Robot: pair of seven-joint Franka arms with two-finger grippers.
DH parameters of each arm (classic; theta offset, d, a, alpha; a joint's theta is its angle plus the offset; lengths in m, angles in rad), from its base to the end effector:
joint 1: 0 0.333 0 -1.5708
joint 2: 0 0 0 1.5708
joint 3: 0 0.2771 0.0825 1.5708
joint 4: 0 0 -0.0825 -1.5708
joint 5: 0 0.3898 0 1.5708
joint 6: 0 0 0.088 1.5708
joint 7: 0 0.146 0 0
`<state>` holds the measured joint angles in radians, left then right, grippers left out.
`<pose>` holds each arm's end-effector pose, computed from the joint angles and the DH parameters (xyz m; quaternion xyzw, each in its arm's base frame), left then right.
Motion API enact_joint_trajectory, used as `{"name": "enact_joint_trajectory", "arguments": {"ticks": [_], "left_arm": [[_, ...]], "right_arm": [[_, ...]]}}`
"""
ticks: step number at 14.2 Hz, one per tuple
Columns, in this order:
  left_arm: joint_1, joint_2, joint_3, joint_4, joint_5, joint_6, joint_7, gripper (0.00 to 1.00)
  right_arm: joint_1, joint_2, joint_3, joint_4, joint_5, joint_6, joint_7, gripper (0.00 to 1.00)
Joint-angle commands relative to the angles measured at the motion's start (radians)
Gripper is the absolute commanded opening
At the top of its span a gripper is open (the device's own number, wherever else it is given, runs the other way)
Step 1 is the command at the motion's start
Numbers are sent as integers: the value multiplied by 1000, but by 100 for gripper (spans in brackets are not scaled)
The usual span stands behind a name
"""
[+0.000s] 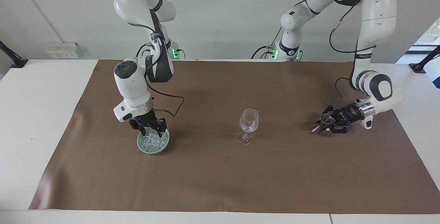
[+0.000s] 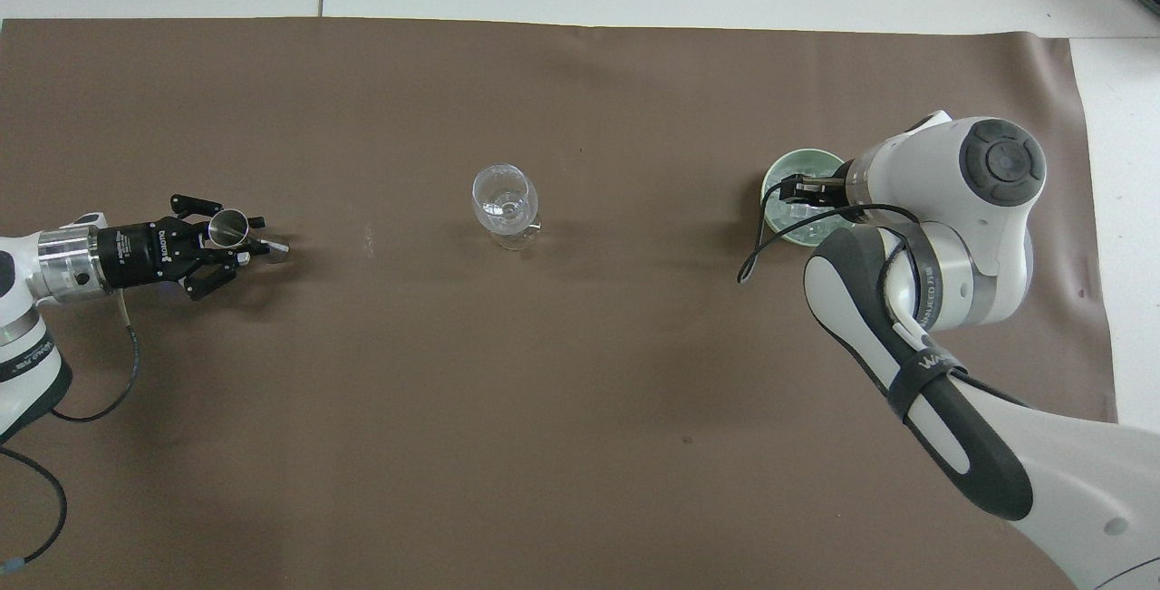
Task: Pour wine and add ice with both arms
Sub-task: 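Lower the jigger with the left gripper while the right gripper reaches the bowl, then open the left gripper and withdraw while the right gripper lifts the bowl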
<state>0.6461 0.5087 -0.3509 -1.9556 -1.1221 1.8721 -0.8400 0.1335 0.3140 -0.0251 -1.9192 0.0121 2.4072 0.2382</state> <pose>0.5725 0.0644 0.1869 0.4916 0.6557 -0.3791 0.4297 0.6303 0.0693 0.2679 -0.9939 0.0678 -0.0855 0.0156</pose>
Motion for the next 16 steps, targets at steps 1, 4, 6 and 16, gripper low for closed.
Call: {"name": "enact_joint_trajectory", "arguments": {"ticks": [1, 4, 6, 16], "left_arm": [[20, 10, -11, 6, -11, -19, 15, 69], [20, 10, -11, 7, -11, -19, 13, 100], [20, 10, -11, 11, -11, -19, 10, 100], [84, 25, -14, 138, 177, -91, 15, 100]], "right_arm": [[-2, 26, 1, 16, 14, 9, 12, 73], [-5, 27, 1, 14, 12, 9, 10, 57], [-6, 27, 1, 14, 11, 9, 10, 54], [-15, 27, 1, 14, 6, 7, 1, 10]]}}
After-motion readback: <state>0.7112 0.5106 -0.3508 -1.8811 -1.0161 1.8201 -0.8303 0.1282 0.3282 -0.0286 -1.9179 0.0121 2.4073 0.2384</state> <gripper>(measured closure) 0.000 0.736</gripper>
